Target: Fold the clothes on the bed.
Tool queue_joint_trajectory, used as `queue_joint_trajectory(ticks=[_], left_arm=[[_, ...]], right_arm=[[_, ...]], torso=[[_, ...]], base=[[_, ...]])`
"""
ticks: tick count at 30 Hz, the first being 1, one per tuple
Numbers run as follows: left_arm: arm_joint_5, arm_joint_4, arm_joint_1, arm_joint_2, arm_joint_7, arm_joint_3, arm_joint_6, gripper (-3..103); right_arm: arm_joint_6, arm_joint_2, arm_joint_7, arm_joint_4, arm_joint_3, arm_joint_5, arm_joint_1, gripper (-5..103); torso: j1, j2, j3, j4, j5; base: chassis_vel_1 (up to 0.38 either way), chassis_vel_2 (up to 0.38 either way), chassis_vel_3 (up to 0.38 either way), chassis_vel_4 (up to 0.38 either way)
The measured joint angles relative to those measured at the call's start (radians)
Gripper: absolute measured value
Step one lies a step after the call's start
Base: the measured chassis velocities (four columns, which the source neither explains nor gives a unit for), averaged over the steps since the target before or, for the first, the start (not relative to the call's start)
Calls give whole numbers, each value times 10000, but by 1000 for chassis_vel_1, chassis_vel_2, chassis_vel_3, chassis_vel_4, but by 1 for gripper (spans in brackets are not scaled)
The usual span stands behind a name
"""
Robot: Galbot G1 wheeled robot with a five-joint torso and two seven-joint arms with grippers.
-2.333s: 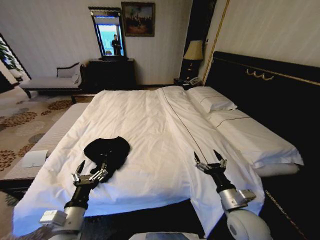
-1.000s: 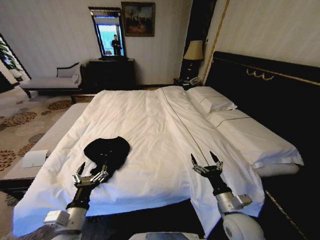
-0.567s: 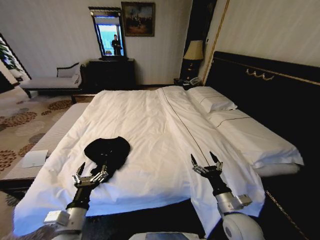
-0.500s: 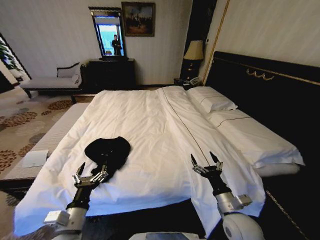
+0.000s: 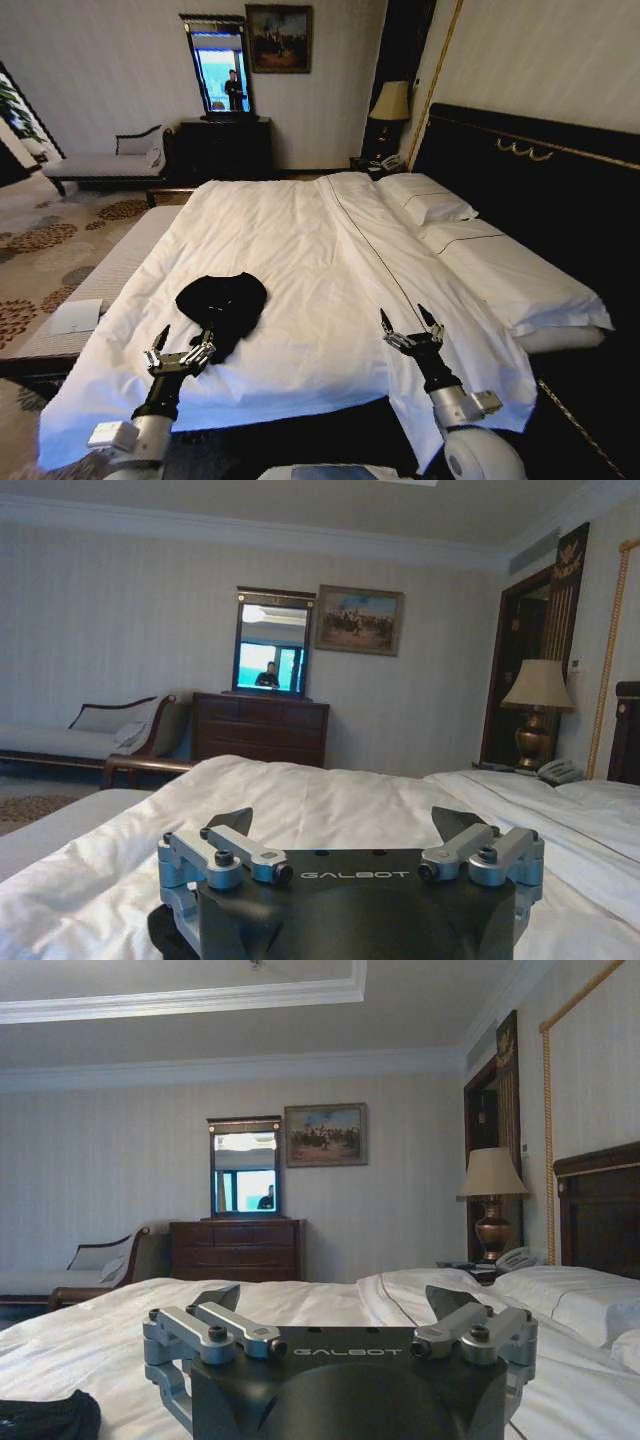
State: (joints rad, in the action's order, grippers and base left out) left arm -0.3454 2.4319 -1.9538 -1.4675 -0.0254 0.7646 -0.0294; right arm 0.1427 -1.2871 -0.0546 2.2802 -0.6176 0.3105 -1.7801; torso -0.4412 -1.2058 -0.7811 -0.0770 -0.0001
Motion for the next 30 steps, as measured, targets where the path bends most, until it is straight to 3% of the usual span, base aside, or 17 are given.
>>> queue_joint_trajectory(ticks=[30], left_arm=[[13, -27, 38, 65, 1, 11, 36, 100]], right_arm=[[92, -54, -75, -112, 88, -65, 37, 100]], torso=[[0, 0, 0, 0, -1]], base=[[66, 83, -67, -90]])
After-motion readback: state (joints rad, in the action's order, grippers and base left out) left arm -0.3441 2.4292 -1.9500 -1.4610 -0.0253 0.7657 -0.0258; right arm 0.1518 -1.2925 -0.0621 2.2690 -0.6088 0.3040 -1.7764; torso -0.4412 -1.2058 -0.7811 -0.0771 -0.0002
